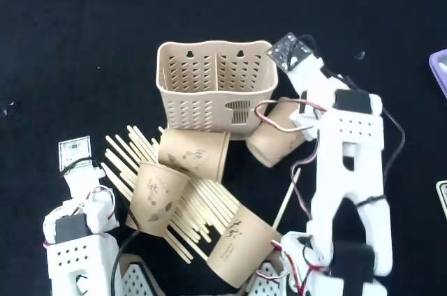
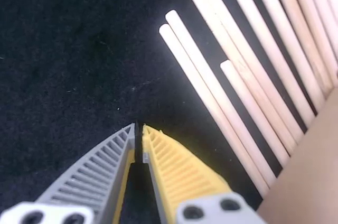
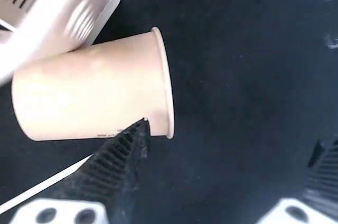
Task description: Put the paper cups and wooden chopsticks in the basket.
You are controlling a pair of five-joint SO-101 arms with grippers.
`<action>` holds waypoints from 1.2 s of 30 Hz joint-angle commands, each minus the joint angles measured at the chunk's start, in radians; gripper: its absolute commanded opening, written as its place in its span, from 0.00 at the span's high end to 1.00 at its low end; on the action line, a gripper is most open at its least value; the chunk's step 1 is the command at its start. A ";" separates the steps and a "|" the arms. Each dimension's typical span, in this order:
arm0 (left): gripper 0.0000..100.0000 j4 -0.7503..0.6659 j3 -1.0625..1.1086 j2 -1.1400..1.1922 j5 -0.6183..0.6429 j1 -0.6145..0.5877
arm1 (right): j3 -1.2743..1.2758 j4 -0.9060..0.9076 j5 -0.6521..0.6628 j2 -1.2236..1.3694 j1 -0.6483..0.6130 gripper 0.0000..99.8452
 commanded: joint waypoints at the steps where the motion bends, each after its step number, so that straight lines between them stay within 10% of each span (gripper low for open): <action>1: 0.96 -0.018 0.002 0.011 0.008 0.018 | -0.056 -0.021 0.015 0.041 -0.012 0.53; 19: 0.96 -0.018 0.002 0.011 0.008 0.018 | -0.096 0.095 0.249 0.179 -0.029 0.74; 24: 0.96 -0.018 0.002 0.011 0.008 0.018 | -0.096 0.118 0.245 0.179 -0.037 0.92; 36: 0.96 -0.081 0.012 0.011 0.008 0.018 | -0.171 0.358 0.041 -0.065 -0.040 0.95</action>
